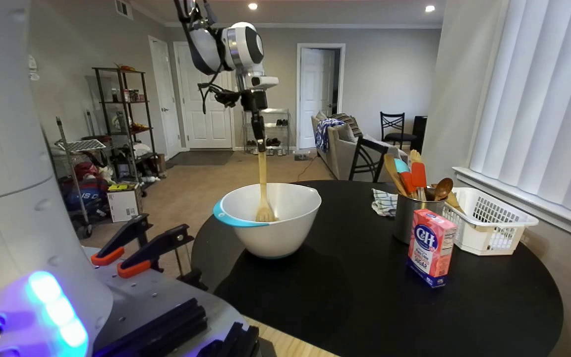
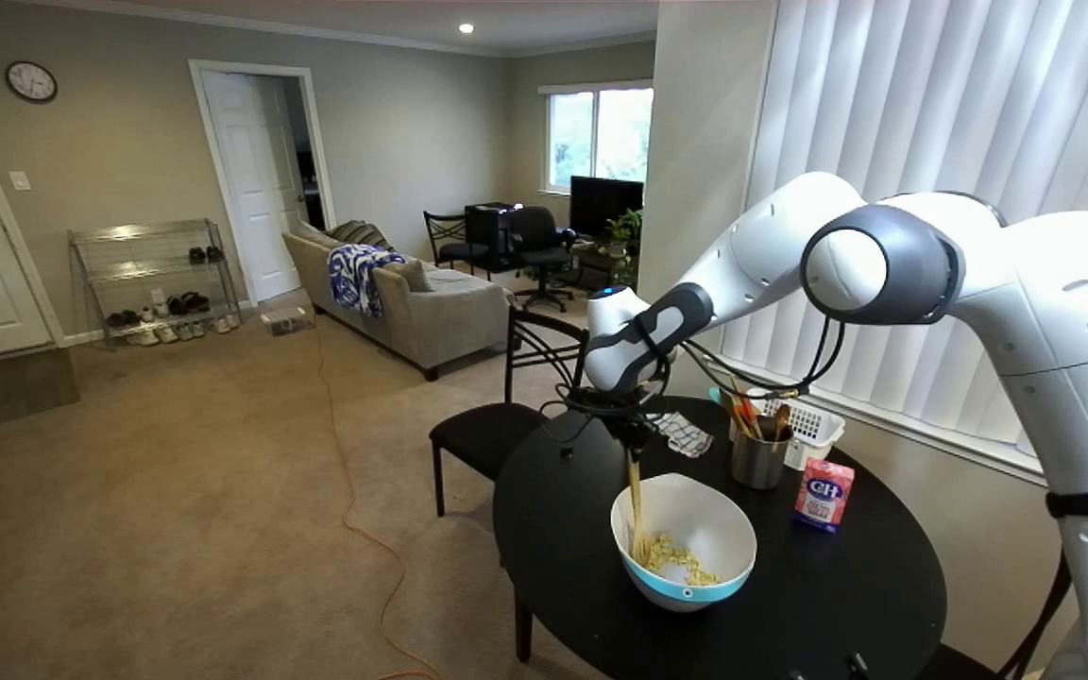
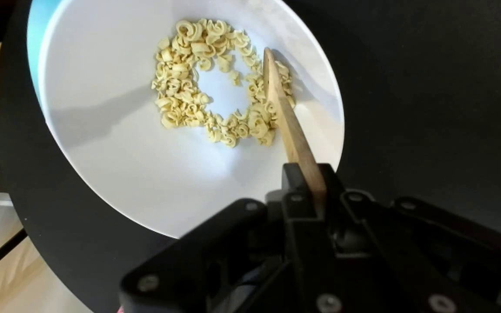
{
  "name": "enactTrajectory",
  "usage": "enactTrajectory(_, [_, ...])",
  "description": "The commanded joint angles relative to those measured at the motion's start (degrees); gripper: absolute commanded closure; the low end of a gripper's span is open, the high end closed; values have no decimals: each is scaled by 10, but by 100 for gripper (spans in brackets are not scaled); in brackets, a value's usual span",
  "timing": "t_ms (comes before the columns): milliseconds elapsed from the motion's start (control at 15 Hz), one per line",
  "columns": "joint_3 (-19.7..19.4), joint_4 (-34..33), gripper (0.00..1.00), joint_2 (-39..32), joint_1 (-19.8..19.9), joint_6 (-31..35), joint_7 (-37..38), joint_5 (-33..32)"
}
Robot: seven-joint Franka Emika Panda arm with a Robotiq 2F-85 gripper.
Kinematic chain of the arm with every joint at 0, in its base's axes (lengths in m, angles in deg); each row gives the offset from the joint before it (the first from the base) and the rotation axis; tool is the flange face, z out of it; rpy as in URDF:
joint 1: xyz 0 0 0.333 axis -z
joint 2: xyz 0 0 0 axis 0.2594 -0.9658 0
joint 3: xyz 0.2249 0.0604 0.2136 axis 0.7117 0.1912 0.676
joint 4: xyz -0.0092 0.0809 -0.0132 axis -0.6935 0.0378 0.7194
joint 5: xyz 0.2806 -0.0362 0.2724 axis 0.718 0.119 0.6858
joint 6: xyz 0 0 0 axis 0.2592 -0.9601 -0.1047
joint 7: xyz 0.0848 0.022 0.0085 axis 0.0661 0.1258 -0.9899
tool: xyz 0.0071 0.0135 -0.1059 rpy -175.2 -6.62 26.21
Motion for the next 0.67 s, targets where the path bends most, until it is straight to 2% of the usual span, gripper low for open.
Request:
enactTrajectory(0, [-26, 20, 97, 7, -28, 34, 16, -43])
enactTrajectory(400, [-61, 20, 97, 3, -71, 9, 33, -147])
enactTrajectory(600, [-65, 26, 97, 6, -81, 8, 31, -185])
